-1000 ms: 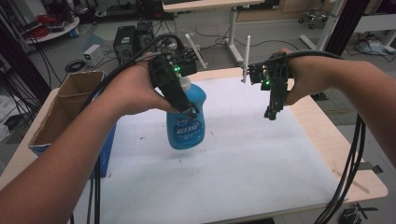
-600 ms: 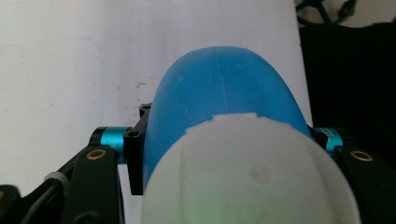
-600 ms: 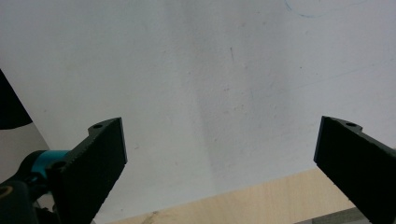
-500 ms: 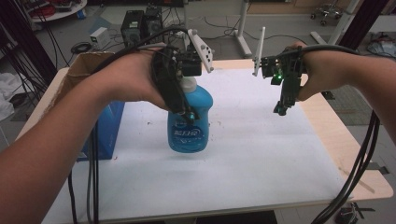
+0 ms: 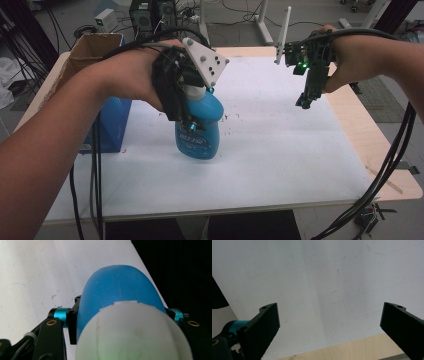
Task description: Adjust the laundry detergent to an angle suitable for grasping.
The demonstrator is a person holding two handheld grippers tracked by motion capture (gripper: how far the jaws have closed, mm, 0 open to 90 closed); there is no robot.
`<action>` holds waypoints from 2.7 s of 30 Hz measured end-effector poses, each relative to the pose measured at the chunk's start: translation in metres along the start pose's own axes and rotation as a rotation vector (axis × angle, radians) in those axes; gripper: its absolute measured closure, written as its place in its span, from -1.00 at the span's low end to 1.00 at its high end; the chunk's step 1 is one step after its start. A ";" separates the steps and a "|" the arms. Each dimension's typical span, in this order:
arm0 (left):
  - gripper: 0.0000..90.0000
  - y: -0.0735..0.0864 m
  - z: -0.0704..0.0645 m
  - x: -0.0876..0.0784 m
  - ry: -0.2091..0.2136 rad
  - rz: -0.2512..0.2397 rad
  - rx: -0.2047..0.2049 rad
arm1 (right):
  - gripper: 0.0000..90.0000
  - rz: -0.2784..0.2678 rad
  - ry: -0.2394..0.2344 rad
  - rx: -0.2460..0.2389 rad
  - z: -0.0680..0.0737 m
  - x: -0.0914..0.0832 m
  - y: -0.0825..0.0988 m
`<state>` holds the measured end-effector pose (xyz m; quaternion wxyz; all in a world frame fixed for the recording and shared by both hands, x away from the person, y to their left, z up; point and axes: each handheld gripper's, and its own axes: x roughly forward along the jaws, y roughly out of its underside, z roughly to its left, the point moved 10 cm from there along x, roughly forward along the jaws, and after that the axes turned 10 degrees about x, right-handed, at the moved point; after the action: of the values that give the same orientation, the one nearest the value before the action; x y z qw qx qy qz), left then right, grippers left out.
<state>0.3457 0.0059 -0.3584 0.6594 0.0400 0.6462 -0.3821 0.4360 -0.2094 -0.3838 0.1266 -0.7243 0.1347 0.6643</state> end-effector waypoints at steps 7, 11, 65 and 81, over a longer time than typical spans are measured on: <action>-0.14 0.003 -0.005 0.007 0.037 -0.014 0.035 | -0.96 -0.005 -0.001 -0.001 0.000 0.001 0.001; -0.14 0.008 -0.005 0.010 0.031 -0.026 0.039 | -0.96 -0.005 -0.003 0.005 0.001 0.002 0.002; -0.46 0.035 -0.017 0.011 0.029 0.022 -0.098 | -0.96 -0.005 -0.009 -0.003 0.001 0.010 -0.004; -0.69 0.046 -0.022 -0.015 0.050 0.142 -0.191 | -0.96 -0.017 -0.009 -0.016 0.000 0.007 -0.010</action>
<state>0.3548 0.0573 -0.3686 0.6693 0.0323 0.6914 -0.2702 0.4402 -0.2001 -0.3911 0.1267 -0.7235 0.1226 0.6674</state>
